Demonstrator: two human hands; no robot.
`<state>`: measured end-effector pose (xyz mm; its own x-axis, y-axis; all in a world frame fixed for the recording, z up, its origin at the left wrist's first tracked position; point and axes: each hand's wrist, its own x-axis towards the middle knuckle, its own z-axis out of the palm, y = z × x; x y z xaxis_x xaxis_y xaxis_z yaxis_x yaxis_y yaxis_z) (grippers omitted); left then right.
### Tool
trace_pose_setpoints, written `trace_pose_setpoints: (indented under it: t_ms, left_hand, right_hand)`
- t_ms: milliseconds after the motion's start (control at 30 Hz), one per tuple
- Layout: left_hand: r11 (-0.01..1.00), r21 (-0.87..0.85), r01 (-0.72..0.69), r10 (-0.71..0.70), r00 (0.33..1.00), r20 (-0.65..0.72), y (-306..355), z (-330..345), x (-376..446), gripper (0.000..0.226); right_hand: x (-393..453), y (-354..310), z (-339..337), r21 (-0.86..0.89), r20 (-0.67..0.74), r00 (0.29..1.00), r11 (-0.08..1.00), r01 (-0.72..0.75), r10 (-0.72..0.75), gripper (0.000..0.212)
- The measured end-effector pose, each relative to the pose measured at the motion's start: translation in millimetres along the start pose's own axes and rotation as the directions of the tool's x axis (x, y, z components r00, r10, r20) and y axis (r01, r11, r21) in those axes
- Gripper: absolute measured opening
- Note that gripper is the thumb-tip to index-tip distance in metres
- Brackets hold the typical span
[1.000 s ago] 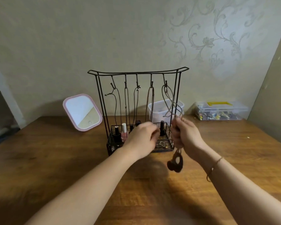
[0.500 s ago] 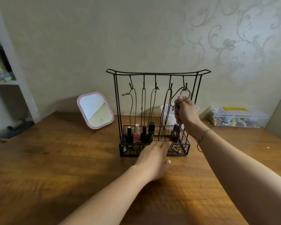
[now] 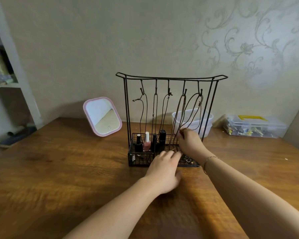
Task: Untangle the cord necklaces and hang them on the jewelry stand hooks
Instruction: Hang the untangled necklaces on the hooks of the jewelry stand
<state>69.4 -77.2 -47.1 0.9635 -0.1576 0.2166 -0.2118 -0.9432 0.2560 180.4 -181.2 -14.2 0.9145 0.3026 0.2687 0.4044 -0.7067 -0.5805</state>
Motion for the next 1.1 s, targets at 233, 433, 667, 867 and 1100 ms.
trace_pose_setpoints:
  t_ms: [233, 433, 667, 867, 1100]
  left_hand:
    - [0.999, -0.038, 0.006, -0.007, 1.000, -0.030, -2.0, 4.4, -1.1, 0.066]
    - [0.998, -0.068, 0.008, -0.012, 0.998, -0.060, -3.5, 7.5, -3.0, 0.064]
    - [0.996, -0.081, 0.032, -0.038, 0.996, -0.084, -2.4, 10.8, -0.3, 0.061]
    - [0.997, -0.070, 0.032, -0.038, 0.996, -0.081, -2.9, 11.8, -0.5, 0.063]
    - [0.997, -0.072, 0.002, -0.008, 0.996, -0.086, -8.9, 8.9, -4.3, 0.061]
  right_hand:
    - [-17.6, 14.0, -8.9, -0.222, 0.074, 0.996, 0.973, 0.061, -0.045, 0.013]
    - [-40.4, 22.9, -24.6, -0.091, 0.022, 0.990, 0.986, 0.138, -0.137, 0.042]
    - [-71.2, 54.5, -17.1, -0.271, -0.128, 0.948, 0.930, 0.248, -0.290, 0.032]
    - [-71.0, 56.3, -5.0, -0.357, -0.076, 0.937, 0.887, 0.293, -0.340, 0.026]
    - [-71.9, 51.3, -0.3, -0.317, -0.094, 0.940, 0.905, 0.284, -0.327, 0.022]
